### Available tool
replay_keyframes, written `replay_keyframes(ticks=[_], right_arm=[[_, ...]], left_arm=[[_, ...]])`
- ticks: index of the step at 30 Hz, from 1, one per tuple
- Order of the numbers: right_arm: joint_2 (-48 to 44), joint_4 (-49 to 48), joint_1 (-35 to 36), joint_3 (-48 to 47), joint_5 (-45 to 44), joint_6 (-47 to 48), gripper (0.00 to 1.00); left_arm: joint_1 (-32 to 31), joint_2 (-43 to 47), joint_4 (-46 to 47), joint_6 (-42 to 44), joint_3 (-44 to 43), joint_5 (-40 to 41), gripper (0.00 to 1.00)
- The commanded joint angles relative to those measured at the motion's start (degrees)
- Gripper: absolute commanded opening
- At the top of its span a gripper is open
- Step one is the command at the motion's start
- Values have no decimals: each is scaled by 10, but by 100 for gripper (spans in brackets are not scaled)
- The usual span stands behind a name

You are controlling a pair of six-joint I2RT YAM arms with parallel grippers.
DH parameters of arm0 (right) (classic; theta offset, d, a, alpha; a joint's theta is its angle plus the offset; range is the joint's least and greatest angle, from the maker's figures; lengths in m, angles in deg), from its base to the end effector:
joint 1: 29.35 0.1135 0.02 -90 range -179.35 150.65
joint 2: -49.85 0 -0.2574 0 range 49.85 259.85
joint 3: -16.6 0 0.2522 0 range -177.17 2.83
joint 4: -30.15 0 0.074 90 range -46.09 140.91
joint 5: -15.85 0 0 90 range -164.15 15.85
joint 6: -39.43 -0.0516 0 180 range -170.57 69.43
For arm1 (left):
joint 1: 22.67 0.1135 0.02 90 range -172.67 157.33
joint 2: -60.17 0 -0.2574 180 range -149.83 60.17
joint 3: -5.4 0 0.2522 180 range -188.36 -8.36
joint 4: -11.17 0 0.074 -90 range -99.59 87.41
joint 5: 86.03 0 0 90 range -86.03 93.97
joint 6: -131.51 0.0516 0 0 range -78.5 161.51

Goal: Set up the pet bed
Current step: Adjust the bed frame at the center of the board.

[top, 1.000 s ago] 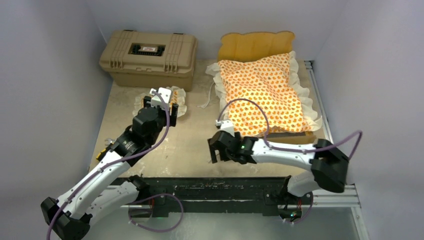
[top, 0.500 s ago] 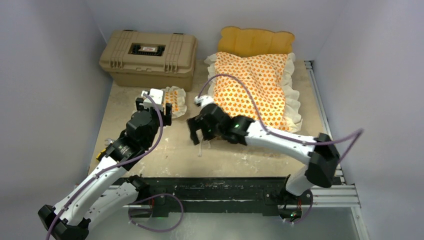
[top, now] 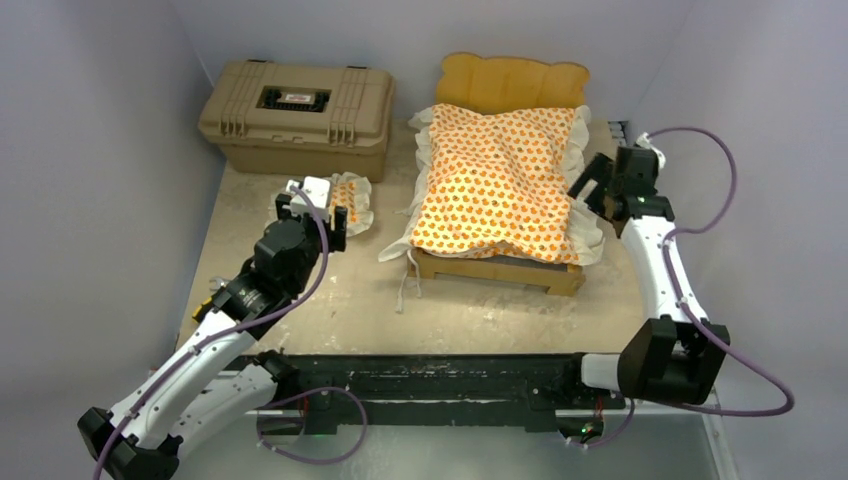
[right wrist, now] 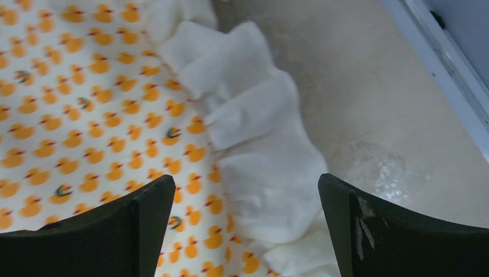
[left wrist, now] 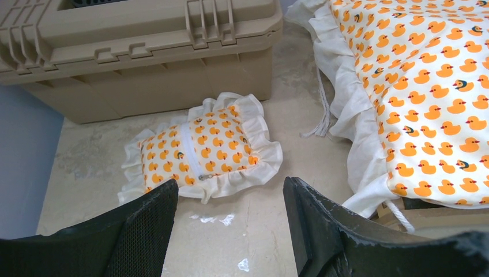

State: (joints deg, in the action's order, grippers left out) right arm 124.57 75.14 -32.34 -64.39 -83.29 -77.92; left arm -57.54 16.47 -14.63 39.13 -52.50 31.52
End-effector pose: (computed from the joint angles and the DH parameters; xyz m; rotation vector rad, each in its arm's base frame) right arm 0.2995 -0.0239 0.3112 0.6677 2.1350 0.0517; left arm 0.1742 -0.0923 0.3291 0.1507 1.7438 -0.0483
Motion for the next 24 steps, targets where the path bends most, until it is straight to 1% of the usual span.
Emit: replay_keyframes(ticks=[1,4,7,9,12,14,15,18,21,23,24], right_arm=[[-1,-34,-58,43,44,-13,99],[6,-44,-58,81,101,-16,99],[-10,-70,-57,143,132,-15,99],[-24,-71,-57,177,163,-14,99],[-54,-49,-50,205,225,-8,99],[-90,-23,-22,216,249,-14,99],[-109,-13,1,220,257,-24,99],[-157,11,100,232,280,-80,98],[-200,-10,213,253,305,-163,96],[-208,-28,300,258,318,-205,96],[-206,-23,334,251,311,-214,97]], left_arm=[[3,-5,17,-3,-3,-26,67],[3,-13,13,-3,-7,-37,67],[4,-17,11,-3,-10,-41,67],[5,-17,12,-3,-10,-44,67],[4,-19,13,-3,-10,-51,67],[4,-22,13,-3,-10,-54,67],[5,-23,13,-3,-10,-56,67],[5,-27,14,-4,-10,-61,67],[5,-32,13,-7,-12,-66,67],[5,-36,13,-14,-13,-69,67],[5,-38,12,-20,-13,-73,67]])
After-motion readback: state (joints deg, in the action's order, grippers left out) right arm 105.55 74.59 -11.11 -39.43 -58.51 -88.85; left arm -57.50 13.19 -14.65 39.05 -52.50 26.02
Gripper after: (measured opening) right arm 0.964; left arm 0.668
